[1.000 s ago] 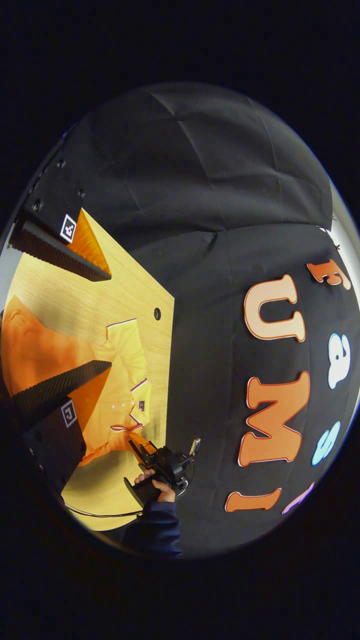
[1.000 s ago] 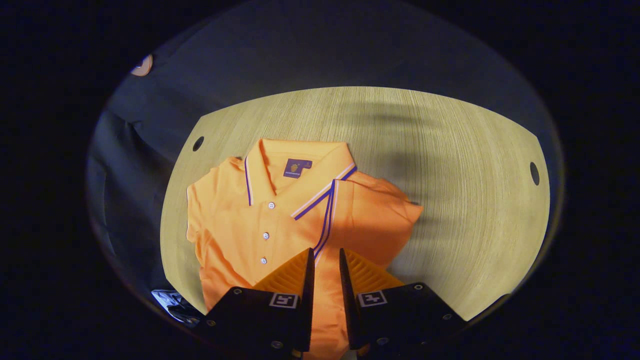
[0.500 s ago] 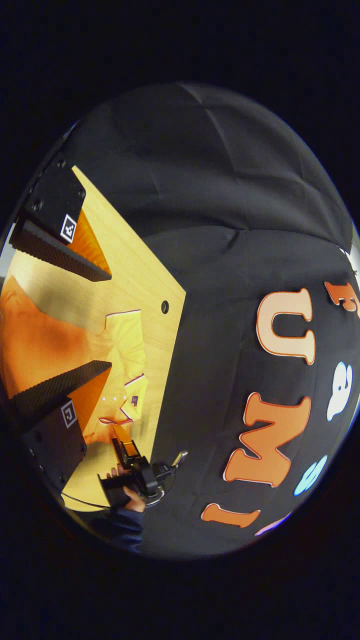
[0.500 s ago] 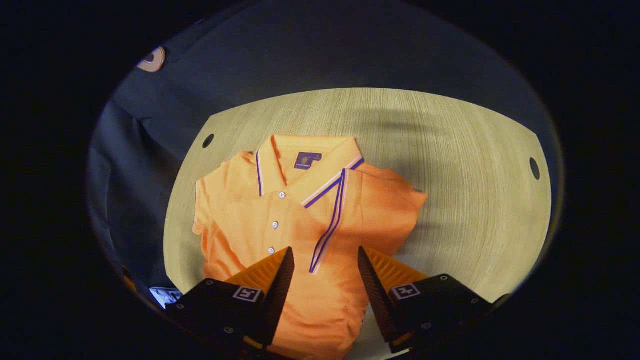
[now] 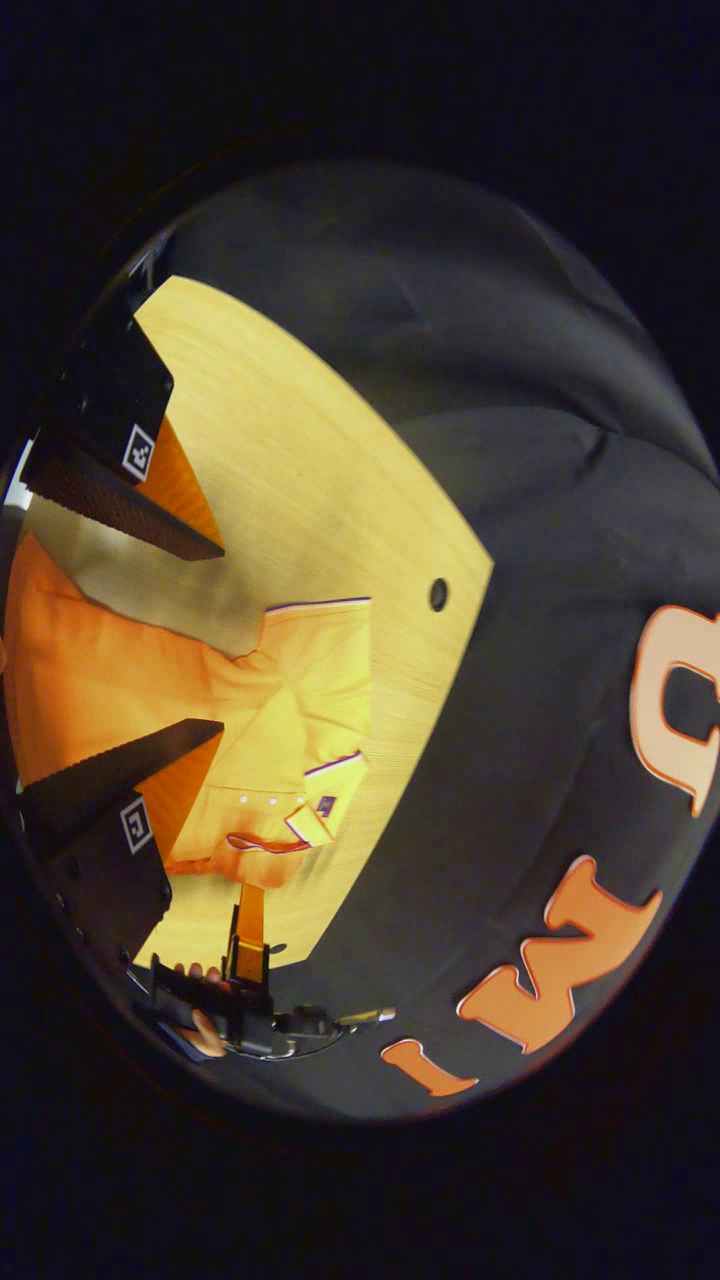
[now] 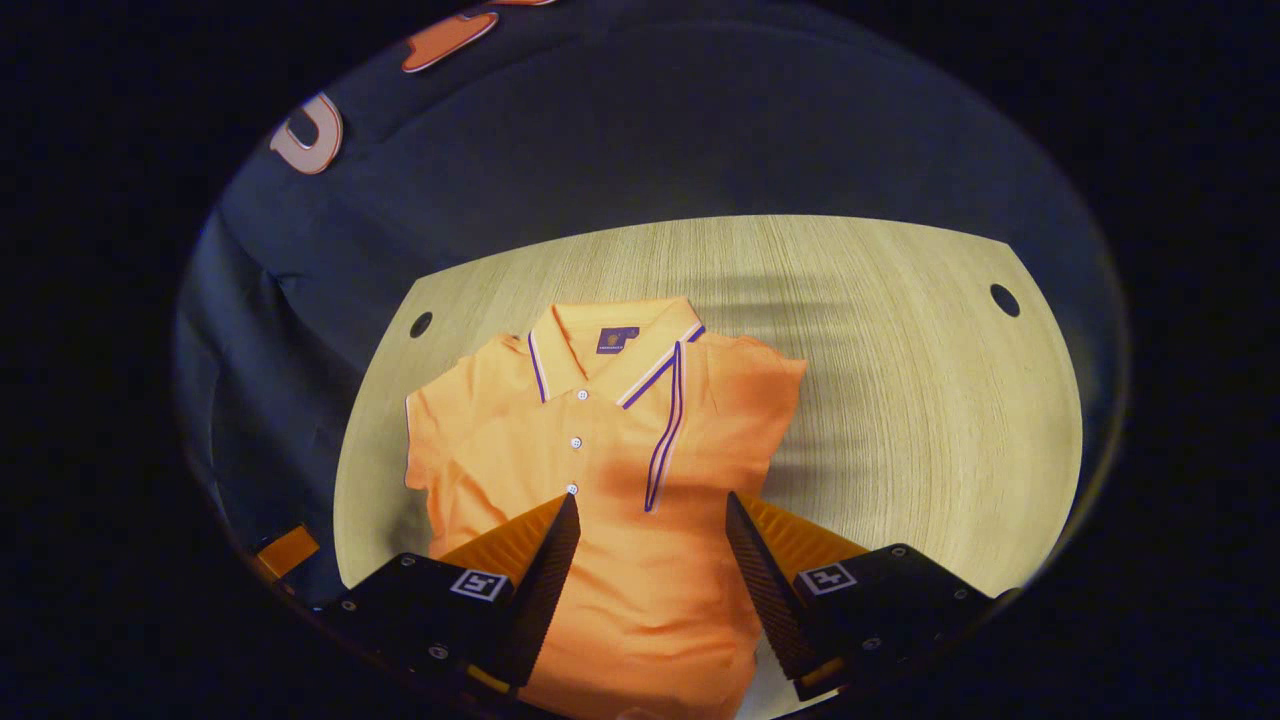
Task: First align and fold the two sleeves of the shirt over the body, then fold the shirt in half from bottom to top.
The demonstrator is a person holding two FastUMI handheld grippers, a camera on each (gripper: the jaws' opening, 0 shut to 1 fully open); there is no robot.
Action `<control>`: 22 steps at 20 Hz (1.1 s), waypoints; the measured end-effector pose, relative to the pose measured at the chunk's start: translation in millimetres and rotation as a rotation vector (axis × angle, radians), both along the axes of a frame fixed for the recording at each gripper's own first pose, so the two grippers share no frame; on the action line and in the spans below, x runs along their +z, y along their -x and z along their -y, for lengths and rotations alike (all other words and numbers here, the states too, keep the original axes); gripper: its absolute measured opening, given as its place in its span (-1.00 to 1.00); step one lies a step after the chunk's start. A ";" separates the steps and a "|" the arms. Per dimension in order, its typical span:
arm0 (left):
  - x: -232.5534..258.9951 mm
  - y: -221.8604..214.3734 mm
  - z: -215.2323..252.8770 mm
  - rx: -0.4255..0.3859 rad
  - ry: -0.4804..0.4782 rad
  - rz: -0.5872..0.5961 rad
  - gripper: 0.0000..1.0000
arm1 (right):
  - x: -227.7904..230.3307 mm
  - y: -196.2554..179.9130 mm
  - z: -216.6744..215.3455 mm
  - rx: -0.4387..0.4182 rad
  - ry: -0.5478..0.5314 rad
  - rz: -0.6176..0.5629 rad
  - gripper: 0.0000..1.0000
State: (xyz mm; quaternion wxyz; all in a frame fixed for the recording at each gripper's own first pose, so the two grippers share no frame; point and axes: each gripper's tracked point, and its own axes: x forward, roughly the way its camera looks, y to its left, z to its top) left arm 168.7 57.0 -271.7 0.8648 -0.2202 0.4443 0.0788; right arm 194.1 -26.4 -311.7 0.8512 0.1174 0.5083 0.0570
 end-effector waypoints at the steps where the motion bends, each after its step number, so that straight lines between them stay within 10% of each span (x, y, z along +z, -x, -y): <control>1: -7.3 -6.4 -4.4 -0.004 0.040 -0.044 0.96 | 3.4 6.7 2.0 -0.019 0.004 0.010 0.80; 22: -129.8 -134.5 -33.1 -0.253 -0.072 -0.450 0.92 | 23.0 166.7 10.0 -0.263 0.112 0.026 0.92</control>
